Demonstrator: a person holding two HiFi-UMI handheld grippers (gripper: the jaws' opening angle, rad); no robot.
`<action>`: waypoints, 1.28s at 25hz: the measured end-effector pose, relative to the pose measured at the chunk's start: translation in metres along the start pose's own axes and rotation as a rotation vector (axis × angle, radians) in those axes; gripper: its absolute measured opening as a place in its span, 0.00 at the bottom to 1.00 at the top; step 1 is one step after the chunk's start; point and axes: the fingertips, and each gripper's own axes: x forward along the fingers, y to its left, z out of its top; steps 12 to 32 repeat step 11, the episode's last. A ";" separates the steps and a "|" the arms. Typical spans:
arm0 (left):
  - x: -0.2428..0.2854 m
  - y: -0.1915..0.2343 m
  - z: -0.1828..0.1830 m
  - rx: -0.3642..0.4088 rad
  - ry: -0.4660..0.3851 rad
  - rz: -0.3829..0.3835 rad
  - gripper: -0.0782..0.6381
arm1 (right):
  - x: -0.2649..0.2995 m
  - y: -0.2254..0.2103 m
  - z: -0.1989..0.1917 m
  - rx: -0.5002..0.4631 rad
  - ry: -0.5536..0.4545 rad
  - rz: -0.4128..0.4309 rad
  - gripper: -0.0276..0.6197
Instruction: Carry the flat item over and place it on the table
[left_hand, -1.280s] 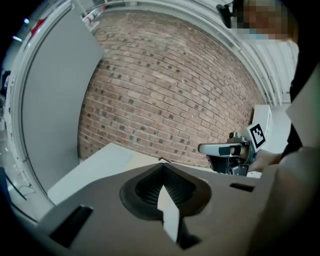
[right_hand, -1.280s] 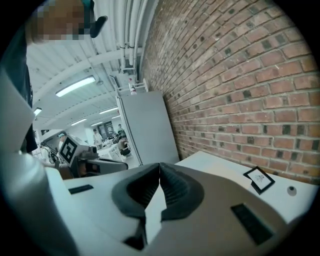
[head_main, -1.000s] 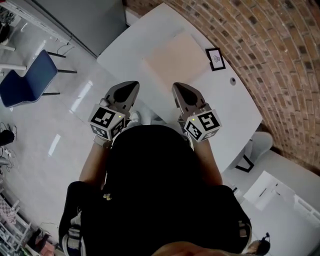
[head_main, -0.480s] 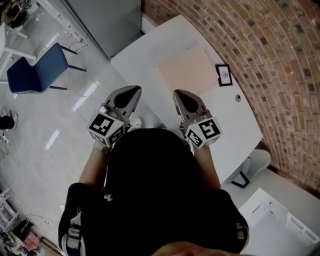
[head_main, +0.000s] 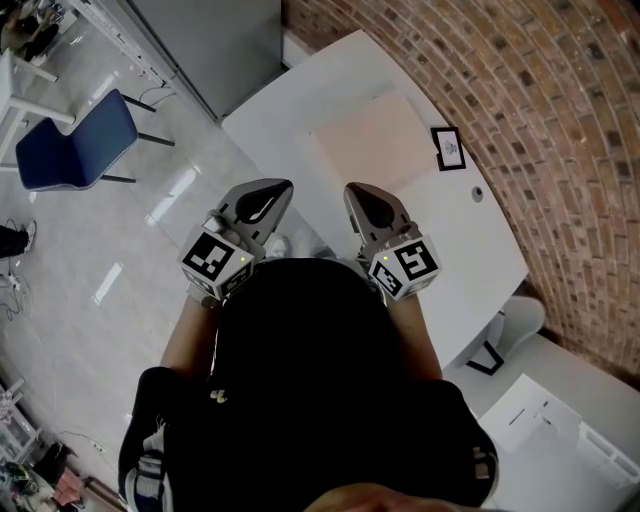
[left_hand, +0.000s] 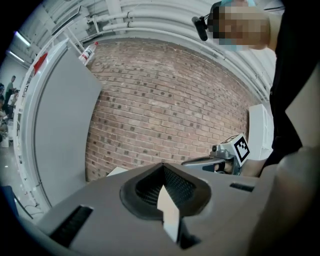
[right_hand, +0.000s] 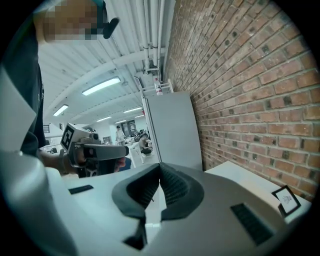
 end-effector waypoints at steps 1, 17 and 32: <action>0.001 -0.004 0.001 0.004 -0.001 -0.012 0.11 | -0.001 0.000 -0.001 0.001 0.001 -0.002 0.06; 0.009 -0.015 -0.002 -0.053 -0.007 -0.068 0.11 | -0.013 0.000 -0.005 0.005 -0.001 -0.016 0.06; 0.009 -0.015 -0.002 -0.053 -0.007 -0.068 0.11 | -0.013 0.000 -0.005 0.005 -0.001 -0.016 0.06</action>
